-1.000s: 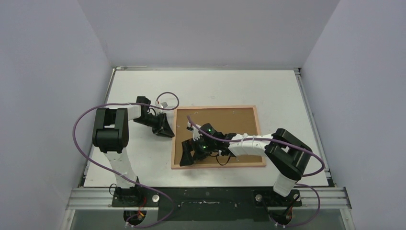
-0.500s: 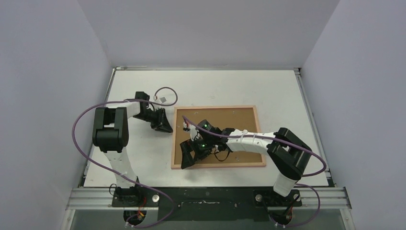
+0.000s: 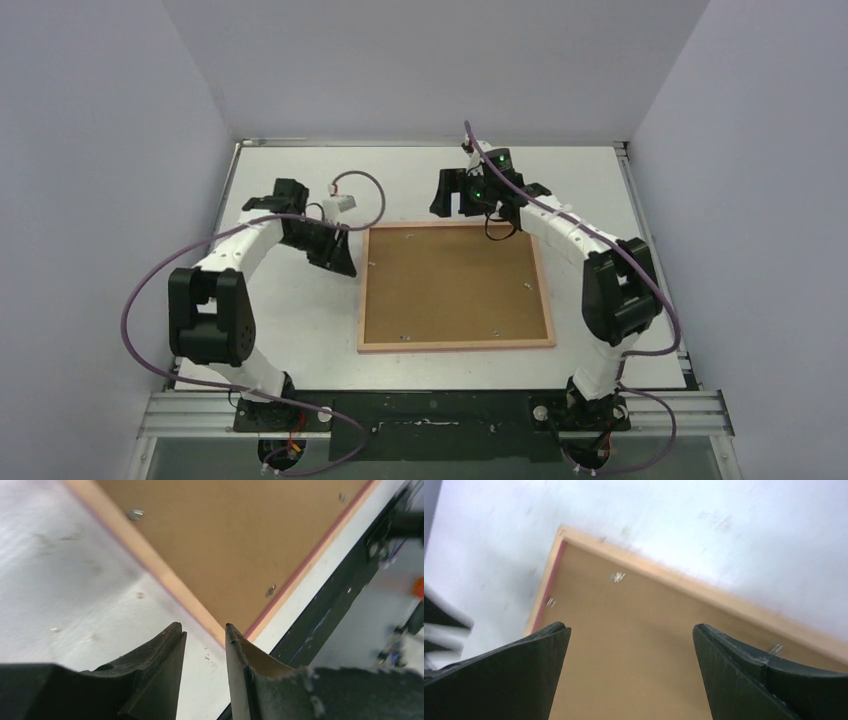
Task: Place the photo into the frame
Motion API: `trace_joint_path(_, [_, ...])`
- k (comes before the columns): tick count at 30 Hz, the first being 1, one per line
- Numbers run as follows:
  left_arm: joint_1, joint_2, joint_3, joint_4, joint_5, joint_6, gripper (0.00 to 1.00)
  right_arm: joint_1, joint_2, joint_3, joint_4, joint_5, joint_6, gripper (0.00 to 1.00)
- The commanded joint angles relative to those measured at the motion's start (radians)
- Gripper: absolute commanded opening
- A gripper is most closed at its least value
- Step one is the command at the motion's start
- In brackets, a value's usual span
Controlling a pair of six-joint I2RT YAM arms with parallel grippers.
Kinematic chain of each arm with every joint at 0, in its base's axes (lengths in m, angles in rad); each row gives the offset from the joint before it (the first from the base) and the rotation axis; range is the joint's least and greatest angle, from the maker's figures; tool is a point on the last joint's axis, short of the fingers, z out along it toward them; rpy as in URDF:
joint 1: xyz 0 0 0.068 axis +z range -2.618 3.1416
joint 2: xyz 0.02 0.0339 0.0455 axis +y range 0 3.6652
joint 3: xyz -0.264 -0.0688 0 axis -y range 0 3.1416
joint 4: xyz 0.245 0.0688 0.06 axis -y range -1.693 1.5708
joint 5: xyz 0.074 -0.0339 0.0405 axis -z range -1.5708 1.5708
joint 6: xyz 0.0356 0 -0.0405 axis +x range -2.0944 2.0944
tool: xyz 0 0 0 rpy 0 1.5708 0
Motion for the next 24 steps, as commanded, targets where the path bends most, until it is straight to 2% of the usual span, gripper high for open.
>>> trace_joint_path(1, [-0.19, -0.124, -0.108, -0.095, -0.129, 0.221, 0.34, -0.038, 0.187, 0.194, -0.049, 0.131, -0.108, 0.96])
trace_joint_path(5, [-0.393, -0.237, -0.176, -0.067, -0.249, 0.269, 0.35, -0.056, 0.356, 0.417, -0.141, 0.157, -0.14, 0.95])
trace_joint_path(10, [-0.643, -0.312, -0.266, -0.014, -0.431, 0.296, 0.37, -0.086, 0.466, 0.541, -0.171, 0.14, -0.121, 0.95])
trace_joint_path(16, [-0.873, -0.303, -0.315, 0.016, -0.536, 0.293, 0.38, -0.11, 0.507, 0.537, -0.163, 0.125, -0.099, 0.95])
trace_joint_path(24, [-1.036, -0.255, -0.423, 0.239, -0.785, 0.258, 0.38, -0.117, 0.516, 0.516, -0.156, 0.118, -0.099, 0.95])
